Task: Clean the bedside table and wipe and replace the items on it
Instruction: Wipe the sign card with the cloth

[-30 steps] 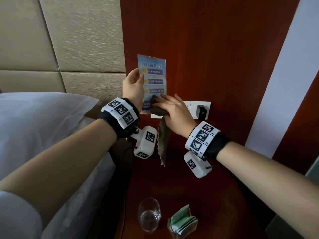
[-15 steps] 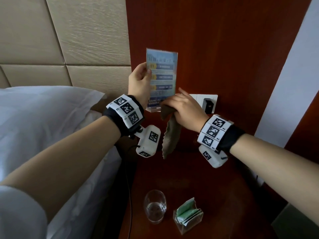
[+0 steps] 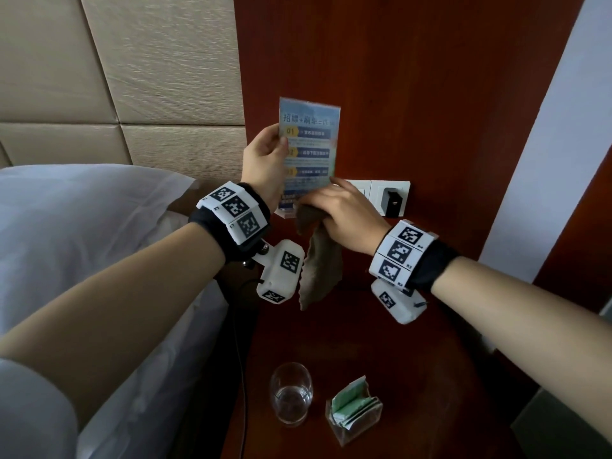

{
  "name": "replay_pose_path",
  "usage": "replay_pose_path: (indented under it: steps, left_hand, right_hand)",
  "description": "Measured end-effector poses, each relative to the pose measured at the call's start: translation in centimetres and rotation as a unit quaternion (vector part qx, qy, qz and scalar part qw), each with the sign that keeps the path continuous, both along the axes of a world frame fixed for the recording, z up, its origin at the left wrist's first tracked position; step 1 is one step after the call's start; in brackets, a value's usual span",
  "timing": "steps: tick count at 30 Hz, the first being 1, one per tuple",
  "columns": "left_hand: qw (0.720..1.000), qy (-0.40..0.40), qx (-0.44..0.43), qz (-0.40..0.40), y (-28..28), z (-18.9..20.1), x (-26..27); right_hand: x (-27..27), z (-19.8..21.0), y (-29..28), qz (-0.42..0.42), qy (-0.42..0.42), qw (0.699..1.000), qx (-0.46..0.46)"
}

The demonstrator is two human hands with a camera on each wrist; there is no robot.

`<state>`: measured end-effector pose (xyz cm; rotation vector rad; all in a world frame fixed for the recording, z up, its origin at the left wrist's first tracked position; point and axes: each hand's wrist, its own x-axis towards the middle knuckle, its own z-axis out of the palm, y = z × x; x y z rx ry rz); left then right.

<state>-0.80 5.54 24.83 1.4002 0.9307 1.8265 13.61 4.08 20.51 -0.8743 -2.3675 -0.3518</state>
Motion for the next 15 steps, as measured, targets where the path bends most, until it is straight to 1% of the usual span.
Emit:
replay_pose_path:
  steps: [2, 4, 5, 7, 9, 11, 15]
  left_hand:
    - [1.000, -0.007, -0.005, -0.011, -0.1, -0.2, -0.3]
    - [1.000, -0.001, -0.011, -0.012, -0.2, -0.3, -0.6]
    - [1.000, 0.001, -0.015, -0.010, -0.1, -0.3, -0.8]
    - [1.000, -0.006, -0.024, -0.006, 0.0, -0.3, -1.1]
    - [0.999, -0.013, -0.035, -0.005, 0.1, -0.2, -1.2]
    - [0.999, -0.006, -0.042, -0.009, -0.1, -0.3, -1.1]
    - [0.998, 0.018, -0.044, -0.035, -0.5, -1.0, -0.2]
  right_hand:
    - [1.2, 0.0, 0.3, -0.030, -0.011, 0.999, -0.023]
    - [2.3, -0.2, 0.7, -0.059, -0.001, 0.996, -0.062]
    - [2.7, -0.2, 0.9, -0.070, 0.020, 0.994, -0.085]
    - [3.3, -0.2, 1.2, -0.090, 0.115, 0.979, -0.140]
    - [3.3, 0.2, 1.3, -0.117, 0.232, 0.948, -0.184]
    - [3.2, 1.3, 1.5, -0.136, 0.337, 0.907, -0.214]
    - [3.0, 4.5, 2.0, -0.122, 0.489, 0.827, -0.249]
